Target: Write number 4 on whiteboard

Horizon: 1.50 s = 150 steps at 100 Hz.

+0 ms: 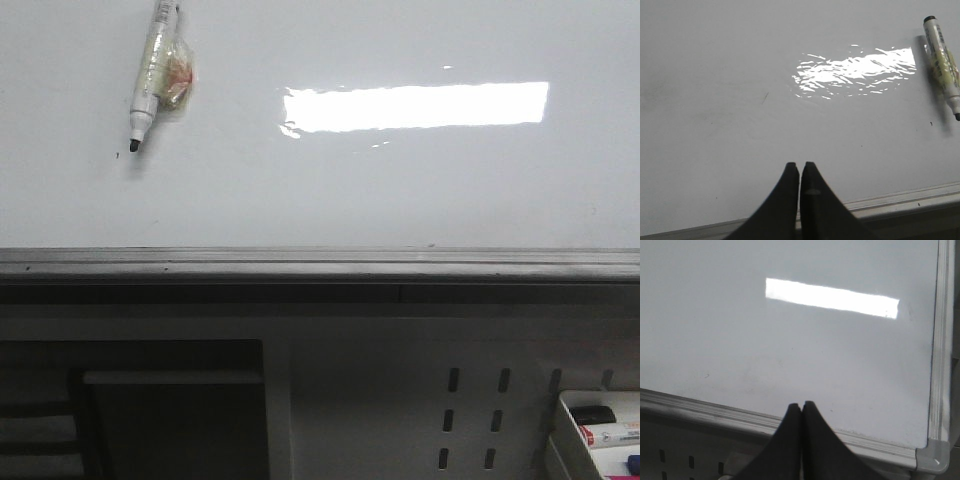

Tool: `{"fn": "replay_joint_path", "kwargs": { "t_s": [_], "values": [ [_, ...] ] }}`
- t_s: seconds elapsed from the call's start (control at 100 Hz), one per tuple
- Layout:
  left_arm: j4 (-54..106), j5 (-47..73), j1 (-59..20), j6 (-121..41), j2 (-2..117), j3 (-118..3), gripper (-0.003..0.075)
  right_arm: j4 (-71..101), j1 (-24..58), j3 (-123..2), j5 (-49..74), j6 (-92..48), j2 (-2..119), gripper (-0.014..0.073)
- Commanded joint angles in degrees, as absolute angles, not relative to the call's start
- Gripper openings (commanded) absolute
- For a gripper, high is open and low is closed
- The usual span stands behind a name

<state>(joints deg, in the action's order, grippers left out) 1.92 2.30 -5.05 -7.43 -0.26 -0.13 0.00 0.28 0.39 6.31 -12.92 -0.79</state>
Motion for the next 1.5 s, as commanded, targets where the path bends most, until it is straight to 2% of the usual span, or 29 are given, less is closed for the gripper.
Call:
{"fn": "replay_joint_path", "kwargs": {
  "t_s": [0.0, 1.15, 1.49],
  "values": [
    [2.1, -1.7, -4.9, -6.8, -1.9, 1.5, -0.0020, -0.4, 0.1, 1.7, 1.6, -13.0, -1.8, -0.0064],
    [2.1, -1.7, -4.9, -6.8, -1.9, 1.5, -0.0020, -0.4, 0.1, 1.7, 1.4, -13.0, -1.8, -0.0064],
    [15.9, -1.9, -4.9, -6.8, -1.9, 1.5, -0.0020, 12.2, 0.1, 1.7, 0.5, -13.0, -1.8, -0.0064]
  ]
}}
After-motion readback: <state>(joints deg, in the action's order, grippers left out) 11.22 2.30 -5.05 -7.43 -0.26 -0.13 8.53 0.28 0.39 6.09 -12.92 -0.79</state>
